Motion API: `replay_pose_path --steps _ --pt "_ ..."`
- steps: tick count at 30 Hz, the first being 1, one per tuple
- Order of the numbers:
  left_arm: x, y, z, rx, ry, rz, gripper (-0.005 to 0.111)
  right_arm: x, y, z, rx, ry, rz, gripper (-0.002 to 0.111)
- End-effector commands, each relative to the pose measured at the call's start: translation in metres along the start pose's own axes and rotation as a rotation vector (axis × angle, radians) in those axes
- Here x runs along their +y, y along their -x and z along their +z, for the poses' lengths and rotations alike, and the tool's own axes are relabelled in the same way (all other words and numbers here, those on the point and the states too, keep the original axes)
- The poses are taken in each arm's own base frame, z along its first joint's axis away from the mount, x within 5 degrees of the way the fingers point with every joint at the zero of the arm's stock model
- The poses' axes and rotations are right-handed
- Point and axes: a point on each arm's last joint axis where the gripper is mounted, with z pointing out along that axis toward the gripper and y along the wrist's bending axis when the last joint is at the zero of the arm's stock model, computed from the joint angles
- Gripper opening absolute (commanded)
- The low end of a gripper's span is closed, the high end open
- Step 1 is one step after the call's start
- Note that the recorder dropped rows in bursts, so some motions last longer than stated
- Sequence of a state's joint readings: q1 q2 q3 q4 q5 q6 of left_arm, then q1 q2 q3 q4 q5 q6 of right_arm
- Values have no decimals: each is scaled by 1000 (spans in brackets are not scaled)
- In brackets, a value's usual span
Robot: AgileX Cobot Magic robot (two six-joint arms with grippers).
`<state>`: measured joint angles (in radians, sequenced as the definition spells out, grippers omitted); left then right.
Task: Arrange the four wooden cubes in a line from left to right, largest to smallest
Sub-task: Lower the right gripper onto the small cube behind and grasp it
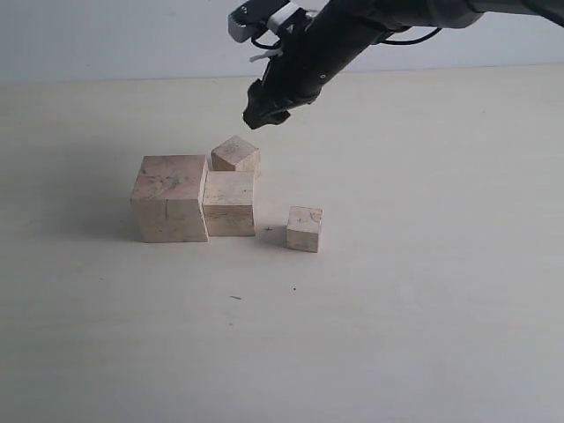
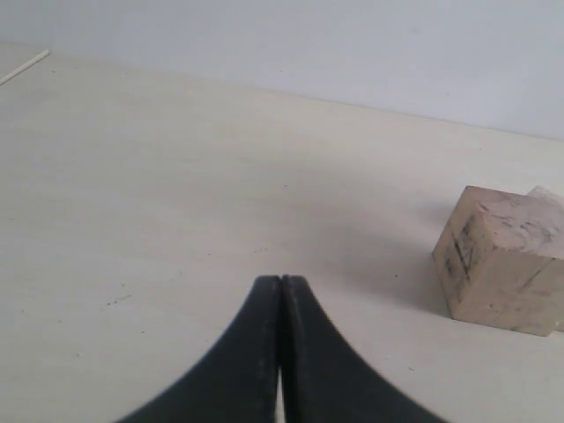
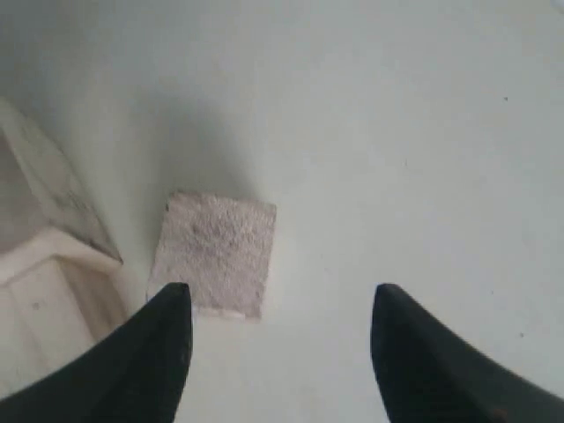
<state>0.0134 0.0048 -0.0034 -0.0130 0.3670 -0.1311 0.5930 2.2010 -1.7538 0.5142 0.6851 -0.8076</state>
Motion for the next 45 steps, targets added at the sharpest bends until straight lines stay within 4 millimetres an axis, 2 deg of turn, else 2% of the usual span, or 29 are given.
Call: replay_pose_path --steps 1,4,10,20,27,38,45 --pt "0 0 0 -10 -6 6 0 -1 3 8 -68 6 84 57" --pt "0 0 0 -10 -6 6 0 -1 0 14 -71 14 77 59" --pt "0 0 0 -10 -6 6 0 -1 -6 25 -62 42 114 74" --pt "0 0 0 -10 -6 6 0 20 1 34 -75 62 8 74" --pt "0 0 0 -10 -6 6 0 17 0 42 -92 25 6 74" --pt "0 0 0 -10 -6 6 0 17 -15 65 -59 49 52 74" --pt "0 0 0 -10 -6 6 0 16 -16 68 -63 36 55 74"
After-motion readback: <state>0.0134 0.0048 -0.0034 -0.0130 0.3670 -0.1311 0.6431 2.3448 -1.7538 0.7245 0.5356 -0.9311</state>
